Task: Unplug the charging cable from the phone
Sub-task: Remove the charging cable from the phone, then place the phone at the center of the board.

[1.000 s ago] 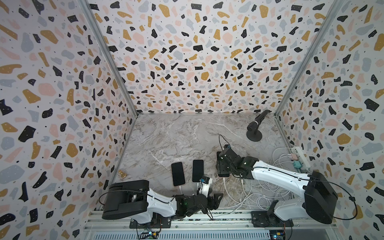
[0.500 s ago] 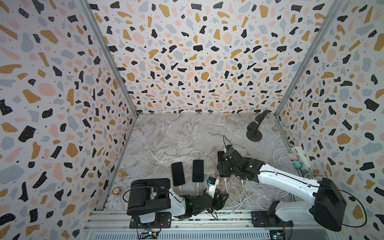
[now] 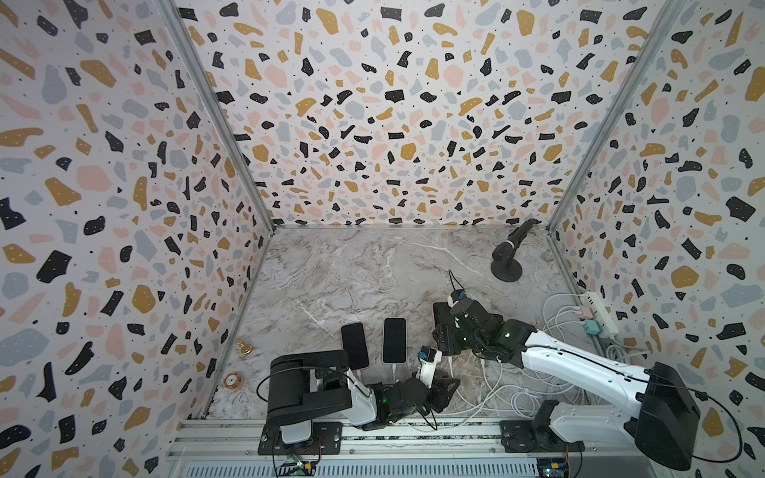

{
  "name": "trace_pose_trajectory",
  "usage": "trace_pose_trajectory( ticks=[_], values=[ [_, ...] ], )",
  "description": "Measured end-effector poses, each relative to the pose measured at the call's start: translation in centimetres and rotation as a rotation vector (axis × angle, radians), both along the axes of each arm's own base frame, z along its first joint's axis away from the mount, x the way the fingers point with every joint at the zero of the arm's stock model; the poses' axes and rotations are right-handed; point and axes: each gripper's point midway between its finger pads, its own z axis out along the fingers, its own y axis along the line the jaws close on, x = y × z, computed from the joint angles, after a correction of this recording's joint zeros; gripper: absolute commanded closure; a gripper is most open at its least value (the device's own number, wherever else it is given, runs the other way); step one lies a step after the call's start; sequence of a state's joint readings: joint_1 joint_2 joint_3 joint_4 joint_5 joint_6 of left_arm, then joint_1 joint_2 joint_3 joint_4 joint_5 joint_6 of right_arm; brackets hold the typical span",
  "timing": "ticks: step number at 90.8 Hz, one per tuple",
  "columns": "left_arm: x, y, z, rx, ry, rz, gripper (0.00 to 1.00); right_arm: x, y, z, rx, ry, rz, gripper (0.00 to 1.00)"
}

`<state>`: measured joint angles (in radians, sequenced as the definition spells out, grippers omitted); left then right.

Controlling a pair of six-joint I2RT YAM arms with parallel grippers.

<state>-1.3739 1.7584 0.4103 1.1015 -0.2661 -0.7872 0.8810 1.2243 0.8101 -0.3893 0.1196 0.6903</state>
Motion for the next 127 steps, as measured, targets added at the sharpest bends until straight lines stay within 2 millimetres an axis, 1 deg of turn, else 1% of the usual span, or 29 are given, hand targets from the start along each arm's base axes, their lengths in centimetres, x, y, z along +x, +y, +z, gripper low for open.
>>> trace_pose_trajectory(
  ticks=[6, 21, 22, 42, 54, 69, 77, 78, 84, 87, 89, 92, 95, 100, 103, 107, 116, 123, 127],
  values=[
    [0.1, -0.1, -0.1, 0.003, -0.002, -0.002, 0.73, 0.1, -0.1, 0.0, -0.001, 0.000, -0.003, 0.76],
    [0.1, -0.4, 0.0, 0.001, 0.002, -0.011, 0.99, 0.5, -0.5, 0.0, -0.002, 0.001, -0.017, 0.77],
    [0.2, -0.4, 0.0, 0.001, 0.001, -0.010, 1.00, 0.5, -0.5, 0.0, -0.002, 0.002, -0.017, 0.77],
    [0.1, -0.4, -0.3, 0.015, 0.010, -0.012, 1.00, 1.1, -1.0, -0.7, -0.015, 0.025, -0.027, 0.78],
    [0.1, -1.0, -0.4, 0.013, 0.017, -0.020, 1.00, 1.8, -1.2, -0.8, -0.033, 0.038, -0.032, 0.80],
    [-0.5, -1.1, -2.0, 0.046, 0.038, -0.036, 1.00, 3.7, -0.7, 1.0, -0.025, -0.001, -0.047, 0.82],
    [-0.6, -1.1, -2.1, 0.050, 0.038, -0.039, 1.00, 4.5, -0.2, 1.9, -0.018, -0.019, -0.049, 0.83],
    [-0.6, -1.1, -2.1, 0.050, 0.037, -0.038, 0.99, 4.6, -0.1, 2.0, -0.016, -0.021, -0.049, 0.83],
    [-0.6, -1.0, -2.0, 0.049, 0.034, -0.033, 0.71, 4.9, 0.1, 2.2, -0.017, -0.028, -0.048, 0.83],
    [-0.5, -0.9, -1.9, 0.051, 0.028, -0.028, 0.55, 5.0, 0.1, 2.3, -0.020, -0.030, -0.049, 0.83],
    [-0.4, -0.7, -1.8, 0.051, 0.026, -0.024, 0.48, 5.0, 0.0, 2.2, -0.025, -0.029, -0.051, 0.83],
    [-0.3, -0.4, -1.5, 0.052, 0.016, -0.018, 0.40, 4.9, -0.2, 2.1, -0.034, -0.028, -0.054, 0.83],
    [-0.2, -0.1, -1.1, 0.052, 0.008, -0.013, 0.34, 4.8, -0.4, 2.0, -0.046, -0.022, -0.056, 0.83],
    [0.0, 0.6, -0.2, 0.056, -0.019, 0.000, 0.26, 4.5, -0.9, 1.5, -0.069, -0.006, -0.057, 0.83],
    [0.1, 1.0, 0.6, 0.058, -0.035, 0.006, 0.18, 4.3, -1.1, 1.3, -0.085, 0.005, -0.057, 0.84],
    [0.2, 1.6, 2.0, 0.054, -0.051, 0.012, 0.13, 4.0, -1.5, 0.9, -0.110, 0.023, -0.060, 0.84],
    [0.4, 3.1, 6.3, 0.010, -0.101, 0.033, 0.10, 3.6, -2.3, -0.1, -0.165, 0.060, -0.065, 0.84],
    [0.5, 5.1, 9.6, -0.030, -0.132, 0.060, 0.09, 3.5, -2.7, -1.1, -0.208, 0.086, -0.070, 0.85],
    [0.5, 6.4, 10.9, -0.032, -0.147, 0.078, 0.06, 3.4, -2.9, -1.9, -0.236, 0.103, -0.073, 0.86]
  ],
)
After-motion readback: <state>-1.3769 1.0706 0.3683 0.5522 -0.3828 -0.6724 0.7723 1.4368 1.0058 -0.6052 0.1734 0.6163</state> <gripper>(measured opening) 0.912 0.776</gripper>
